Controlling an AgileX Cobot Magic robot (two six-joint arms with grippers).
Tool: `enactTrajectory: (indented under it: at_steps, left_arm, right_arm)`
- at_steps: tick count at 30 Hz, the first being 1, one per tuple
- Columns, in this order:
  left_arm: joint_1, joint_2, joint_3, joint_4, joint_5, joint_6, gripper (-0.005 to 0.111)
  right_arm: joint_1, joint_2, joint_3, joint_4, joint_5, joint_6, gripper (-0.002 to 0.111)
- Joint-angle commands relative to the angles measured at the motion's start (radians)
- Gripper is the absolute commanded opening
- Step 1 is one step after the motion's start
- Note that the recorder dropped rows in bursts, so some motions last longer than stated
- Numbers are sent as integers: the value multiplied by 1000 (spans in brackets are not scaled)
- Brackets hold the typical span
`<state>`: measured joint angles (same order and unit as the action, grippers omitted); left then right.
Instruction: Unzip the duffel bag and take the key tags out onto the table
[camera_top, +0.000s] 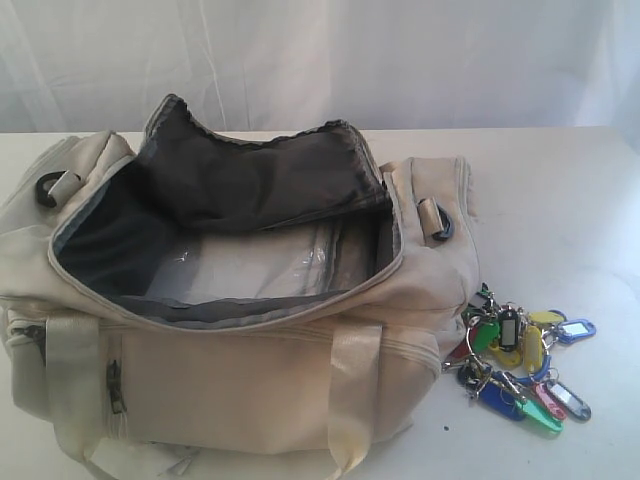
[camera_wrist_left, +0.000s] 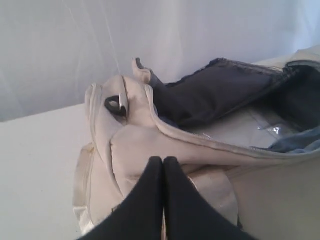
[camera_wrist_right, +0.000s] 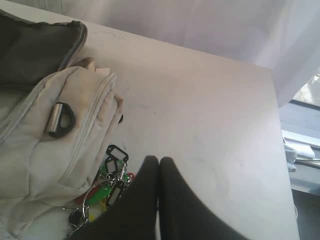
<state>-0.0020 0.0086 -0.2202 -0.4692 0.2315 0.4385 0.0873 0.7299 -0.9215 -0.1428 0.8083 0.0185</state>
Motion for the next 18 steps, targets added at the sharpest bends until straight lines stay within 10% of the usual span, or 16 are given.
enactTrajectory:
  at_steps: [1, 11, 18]
  left_arm:
    - [1, -9, 45, -51, -30, 2, 0]
    - [1, -9, 193, -26, -77, 2, 0]
    - [1, -9, 220, 299, -11, -323, 0]
  right_arm:
    - [-8, -4, 3, -8, -2, 5, 0]
    - [-8, -4, 3, -8, -2, 5, 0]
    - [-8, -4, 3, -8, -2, 5, 0]
